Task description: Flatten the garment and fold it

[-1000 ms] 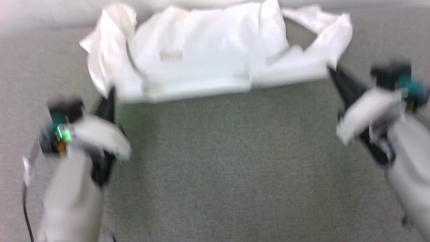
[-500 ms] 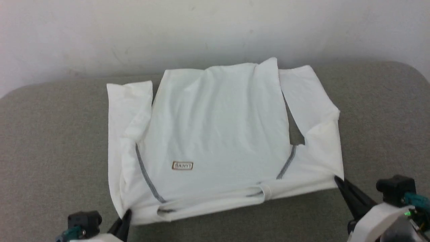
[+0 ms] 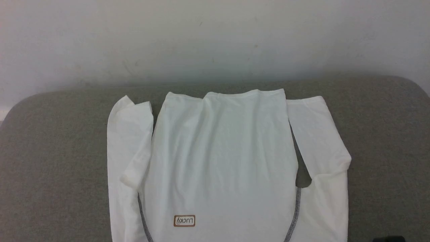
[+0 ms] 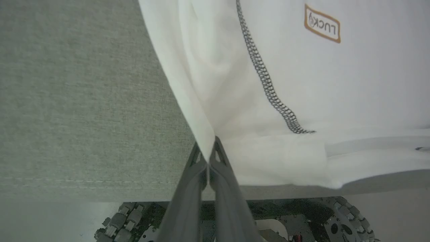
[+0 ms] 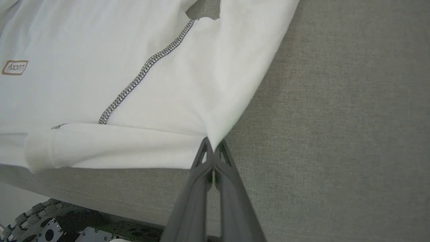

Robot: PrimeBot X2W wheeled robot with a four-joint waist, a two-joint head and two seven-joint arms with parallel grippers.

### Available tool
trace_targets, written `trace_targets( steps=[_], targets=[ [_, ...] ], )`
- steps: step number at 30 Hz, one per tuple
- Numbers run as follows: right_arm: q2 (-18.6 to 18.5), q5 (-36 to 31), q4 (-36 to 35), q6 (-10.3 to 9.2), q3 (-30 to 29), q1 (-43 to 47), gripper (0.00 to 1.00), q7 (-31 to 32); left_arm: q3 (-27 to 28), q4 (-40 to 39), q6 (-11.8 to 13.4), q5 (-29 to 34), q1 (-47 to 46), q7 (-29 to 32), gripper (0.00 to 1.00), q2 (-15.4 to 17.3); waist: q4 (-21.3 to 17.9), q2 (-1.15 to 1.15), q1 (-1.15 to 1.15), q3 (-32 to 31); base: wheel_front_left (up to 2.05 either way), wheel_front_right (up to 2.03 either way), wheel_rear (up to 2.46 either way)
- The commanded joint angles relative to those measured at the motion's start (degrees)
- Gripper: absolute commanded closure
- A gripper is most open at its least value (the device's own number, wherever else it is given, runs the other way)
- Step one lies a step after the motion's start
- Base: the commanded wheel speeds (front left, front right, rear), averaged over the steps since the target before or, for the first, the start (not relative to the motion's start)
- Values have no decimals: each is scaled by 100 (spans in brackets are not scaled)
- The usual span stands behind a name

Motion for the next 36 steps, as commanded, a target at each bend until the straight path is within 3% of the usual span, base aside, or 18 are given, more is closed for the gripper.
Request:
trace_targets(
  steps=[1,4,5,6,7,16,22,29,36],
  targets=[
    [-10,-94,38,-55,-75,50,100,10,16,106,-13,-59,126,63,100,24,-15,0,0,6,0,0,0],
    [44,-151,254,-55,6,30,96,7,-67,294,-161,-215,115,110,100,-26,-32,0,0,31,0,0,0],
    [101,-68,310,-55,33,-14,53,-64,-95,348,-233,-281,87,95,75,-60,-35,0,0,46,0,0,0],
    [116,-31,355,-55,73,-59,11,-138,-96,388,-278,-311,40,27,7,-93,-32,0,0,57,0,0,0],
    [97,-47,371,-55,114,-105,0,-227,-84,413,-315,-338,-13,-57,0,-129,-26,0,0,69,0,0,0],
    [313,-156,-379,-55,-258,-661,0,-1812,532,-439,-362,-423,-542,-844,0,-96,7,0,0,227,0,0,0],
    [423,-379,-827,-55,-417,-1168,0,-2055,1038,-633,-120,-58,-1603,-1484,0,49,-108,0,0,615,0,0,0],
    [315,-479,-1023,-55,-401,-1940,0,-2035,1268,143,-143,239,-3579,-2010,0,399,-369,0,0,1486,0,0,0],
    [250,-366,-946,-55,-242,-2677,0,-2118,1095,1717,-574,186,-5715,-1706,0,942,-654,0,0,2362,0,0,0]
  ],
)
